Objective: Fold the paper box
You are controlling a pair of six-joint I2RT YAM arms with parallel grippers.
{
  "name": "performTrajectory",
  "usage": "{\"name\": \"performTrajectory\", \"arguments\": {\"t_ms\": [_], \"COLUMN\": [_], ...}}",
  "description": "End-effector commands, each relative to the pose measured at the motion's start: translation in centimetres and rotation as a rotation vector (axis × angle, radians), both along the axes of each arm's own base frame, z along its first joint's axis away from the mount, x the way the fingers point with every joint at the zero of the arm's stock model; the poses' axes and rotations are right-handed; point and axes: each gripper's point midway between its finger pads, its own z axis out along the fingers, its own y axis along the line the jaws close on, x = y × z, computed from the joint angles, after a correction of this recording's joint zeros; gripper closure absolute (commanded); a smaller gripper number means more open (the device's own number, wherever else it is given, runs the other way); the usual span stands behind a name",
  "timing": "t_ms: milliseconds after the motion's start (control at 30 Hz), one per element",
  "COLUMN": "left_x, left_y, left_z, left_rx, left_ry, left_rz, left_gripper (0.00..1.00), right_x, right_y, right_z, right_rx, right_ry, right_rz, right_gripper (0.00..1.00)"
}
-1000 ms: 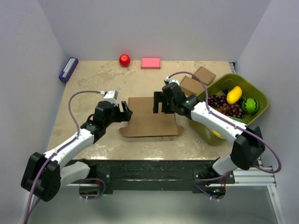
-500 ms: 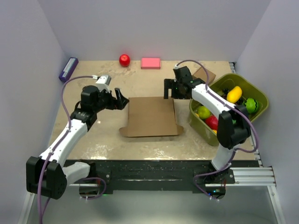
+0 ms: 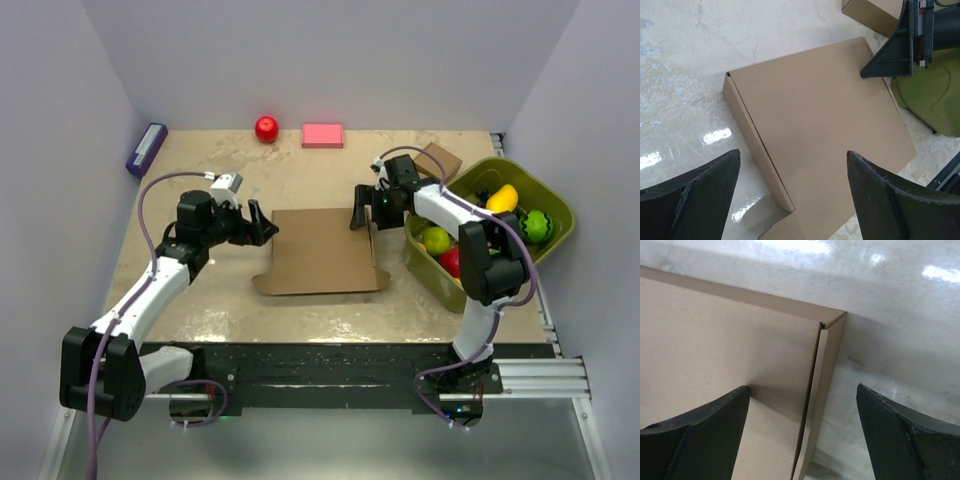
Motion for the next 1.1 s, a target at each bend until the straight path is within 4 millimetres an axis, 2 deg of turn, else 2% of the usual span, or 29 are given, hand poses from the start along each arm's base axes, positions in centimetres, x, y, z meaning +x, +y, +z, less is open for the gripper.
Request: {"name": "performTrajectory", "arguments": {"t_ms": [0, 67, 233, 367, 667, 867, 1067], "left_x": [0.1, 0.1, -0.4, -0.8, -2.1, -3.0, -3.2], "left_y": [-0.1, 0.0, -0.1, 0.3, 1.2, 1.8, 2.7], "left_z": [0.8, 0.8, 0.8, -0.4, -3.0, -5.5, -6.0], "left_rx": [-0.025, -0.025, -0.075, -0.091, -0.148, -0.163, -0.158], "left_ry": [-0.031, -0.033, -0.033, -0.006, 0.032, 0.078, 0.068], "left_rz": [-0.006, 0.007, 0.033, 0.077, 0.177, 0.233, 0.285], "left_gripper": [0.09, 0.09, 0.10, 0.10, 0.11, 0.10, 0.09], "right_x": [-1.7, -2.1, -2.7, -3.2, -3.6, -3.3, -3.2], "right_y": [1.3, 1.8, 2.1, 2.4, 2.0, 1.3, 0.1], "right_z": [-1.8, -2.0, -2.9, -3.7, -5.6, -6.1, -7.3], "right_rx": [0.072, 0.102, 0.131, 0.145, 0.132, 0.112, 0.084], "right_ry": [0.057, 0.073, 0.100, 0.114, 0.148, 0.145, 0.162], "right_rz": [0.092, 0.104, 0.109, 0.112, 0.092, 0.065, 0.024], "right_gripper": [0.11, 0.12, 0.25, 0.44, 0.75, 0.86, 0.95]}}
